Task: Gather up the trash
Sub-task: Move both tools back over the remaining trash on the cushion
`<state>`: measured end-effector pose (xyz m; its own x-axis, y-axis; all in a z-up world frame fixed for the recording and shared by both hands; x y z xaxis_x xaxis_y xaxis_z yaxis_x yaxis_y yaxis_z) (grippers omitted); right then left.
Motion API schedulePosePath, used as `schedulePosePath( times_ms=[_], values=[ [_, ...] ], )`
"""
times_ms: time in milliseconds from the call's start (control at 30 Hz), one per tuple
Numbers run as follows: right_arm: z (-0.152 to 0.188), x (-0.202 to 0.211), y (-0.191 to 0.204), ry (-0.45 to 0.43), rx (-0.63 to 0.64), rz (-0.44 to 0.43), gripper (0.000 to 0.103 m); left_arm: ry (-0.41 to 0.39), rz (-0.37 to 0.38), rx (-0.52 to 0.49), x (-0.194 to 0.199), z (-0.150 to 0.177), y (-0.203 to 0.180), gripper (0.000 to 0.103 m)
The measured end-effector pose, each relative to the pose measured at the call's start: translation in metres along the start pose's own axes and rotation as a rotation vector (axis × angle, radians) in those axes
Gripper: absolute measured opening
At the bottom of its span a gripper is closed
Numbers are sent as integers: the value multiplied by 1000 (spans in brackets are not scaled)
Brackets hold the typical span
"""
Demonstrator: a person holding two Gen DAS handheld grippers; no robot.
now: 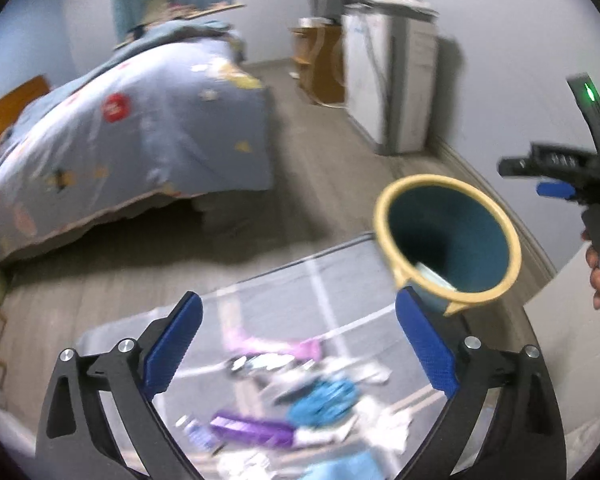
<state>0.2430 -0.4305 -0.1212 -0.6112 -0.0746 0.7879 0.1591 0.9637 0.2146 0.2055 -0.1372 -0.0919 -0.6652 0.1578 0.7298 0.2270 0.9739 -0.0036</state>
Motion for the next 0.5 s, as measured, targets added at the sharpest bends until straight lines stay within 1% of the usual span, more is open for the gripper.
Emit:
schedulePosePath(
  times_ms=[133,167,300,367,433,500],
  values=[
    [13,9,39,23,72,-27,97,-9,-49,82,32,15,49,97],
    [16,11,46,28,81,-29,97,-8,-67,103,41,23,62,97],
    [38,18,80,46,113,-46,97,4,-131,159,62,58,96,97],
    [53,17,95,65,123,-49,97,20,-132,201,67,79,108,97],
    [71,15,112,89,122,-72,97,44,-138,241,69,102,117,97],
    [90,12,127,114,139,-79,97,84,-133,255,67,125,121,97]
  ],
)
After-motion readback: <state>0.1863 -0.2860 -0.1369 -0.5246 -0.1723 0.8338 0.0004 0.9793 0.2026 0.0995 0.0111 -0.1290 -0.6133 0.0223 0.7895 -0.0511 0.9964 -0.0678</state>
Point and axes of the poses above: each gripper's, at about its wrist camera, not at the fingertips, and x roughly against the way its jaws point, y to its left, z to its underside, the point moved 8 cm from there along -x, roughly the way its jaws point, and after that the axes turned 6 degrees about x, right-handed, at the moved point
